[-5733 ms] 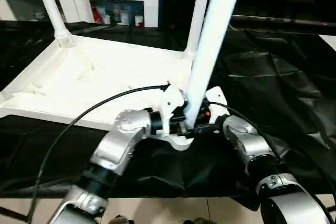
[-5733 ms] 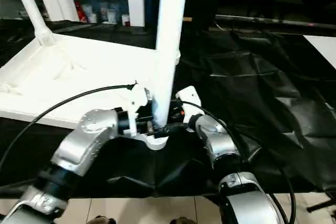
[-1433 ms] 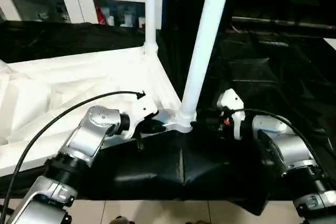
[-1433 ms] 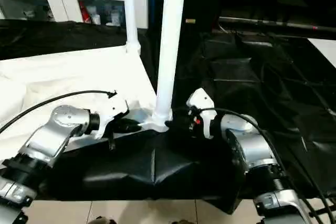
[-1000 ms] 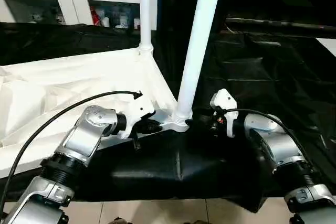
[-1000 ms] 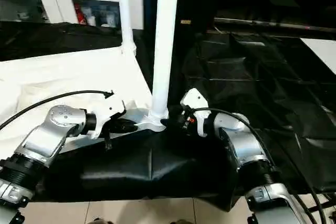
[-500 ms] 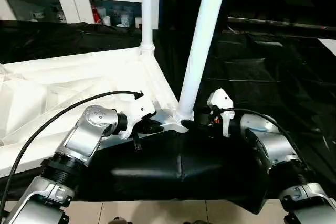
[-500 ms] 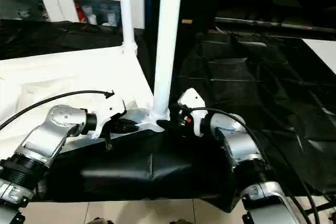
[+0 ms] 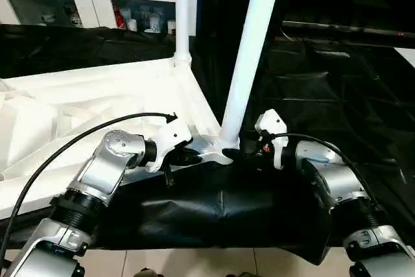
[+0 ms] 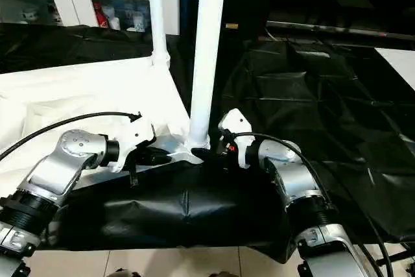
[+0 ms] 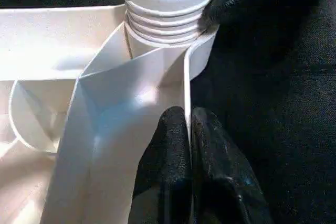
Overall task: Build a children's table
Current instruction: Rotate leg to tighten
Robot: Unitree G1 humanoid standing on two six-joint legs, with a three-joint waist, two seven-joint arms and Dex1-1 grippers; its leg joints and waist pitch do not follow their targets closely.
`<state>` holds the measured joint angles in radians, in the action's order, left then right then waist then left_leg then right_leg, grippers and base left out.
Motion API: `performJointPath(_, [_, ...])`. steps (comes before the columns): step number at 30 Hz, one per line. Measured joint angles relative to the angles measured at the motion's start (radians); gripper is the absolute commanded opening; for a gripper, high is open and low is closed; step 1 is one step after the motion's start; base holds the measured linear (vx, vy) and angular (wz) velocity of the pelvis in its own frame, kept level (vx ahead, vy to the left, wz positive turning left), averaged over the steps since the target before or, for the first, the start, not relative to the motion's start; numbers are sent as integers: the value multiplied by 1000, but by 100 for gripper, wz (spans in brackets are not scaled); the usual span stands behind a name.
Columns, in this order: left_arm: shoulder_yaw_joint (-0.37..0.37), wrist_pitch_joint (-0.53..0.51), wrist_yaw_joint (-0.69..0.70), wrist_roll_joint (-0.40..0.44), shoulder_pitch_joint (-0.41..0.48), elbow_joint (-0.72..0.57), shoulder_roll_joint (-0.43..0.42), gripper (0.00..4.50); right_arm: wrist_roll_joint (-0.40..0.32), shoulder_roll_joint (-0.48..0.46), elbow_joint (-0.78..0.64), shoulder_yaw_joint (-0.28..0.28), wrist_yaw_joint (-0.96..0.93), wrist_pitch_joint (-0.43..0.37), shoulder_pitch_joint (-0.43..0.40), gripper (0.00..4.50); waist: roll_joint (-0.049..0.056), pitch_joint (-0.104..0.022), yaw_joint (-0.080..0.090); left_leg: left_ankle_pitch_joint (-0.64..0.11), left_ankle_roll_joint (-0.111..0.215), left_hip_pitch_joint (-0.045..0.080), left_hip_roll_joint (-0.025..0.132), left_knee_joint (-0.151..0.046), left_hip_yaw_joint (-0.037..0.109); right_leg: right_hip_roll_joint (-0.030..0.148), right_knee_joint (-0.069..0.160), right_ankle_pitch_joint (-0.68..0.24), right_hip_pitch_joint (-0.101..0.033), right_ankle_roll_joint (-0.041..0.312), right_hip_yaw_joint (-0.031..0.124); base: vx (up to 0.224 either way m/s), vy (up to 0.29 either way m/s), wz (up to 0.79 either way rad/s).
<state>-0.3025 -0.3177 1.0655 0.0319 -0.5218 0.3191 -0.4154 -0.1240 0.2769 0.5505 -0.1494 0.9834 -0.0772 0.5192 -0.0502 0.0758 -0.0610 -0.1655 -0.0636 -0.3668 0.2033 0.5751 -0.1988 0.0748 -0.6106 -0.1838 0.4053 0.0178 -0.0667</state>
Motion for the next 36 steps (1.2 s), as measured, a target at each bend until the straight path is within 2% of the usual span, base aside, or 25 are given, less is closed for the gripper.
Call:
performJointPath(1, [0,1,0,0,0,0,0,0,0,0,0,0,0,1,0,394,0,0,-1,0,0,0,0,0,0,0,0,0,0,0,0,0,0,0])
performJointPath(20, [-9,16,4,1,-1,0,-1,0,8,-30,28,-14,-12,20,33,394,1,1,-6,0,0,0,0,-2,0,0,1,-1,0,0,0,0,0,0])
performJointPath(28, [-9,19,5,2,-2,2,-1,0,18,-30,67,-14,-23,28,43,333,2,2,-6,0,0,0,0,-2,0,0,1,-1,0,0,0,0,0,0])
performJointPath(31, [-9,20,6,2,-4,5,0,0,18,-31,83,-14,-27,38,50,295,2,2,-6,0,0,0,0,-2,0,0,1,-1,0,0,0,0,0,0])
performJointPath(36, [-9,21,7,2,-6,8,0,0,17,-32,90,-13,-26,43,52,277,2,2,-6,0,0,0,0,-2,0,0,1,-1,0,0,0,0,0,0])
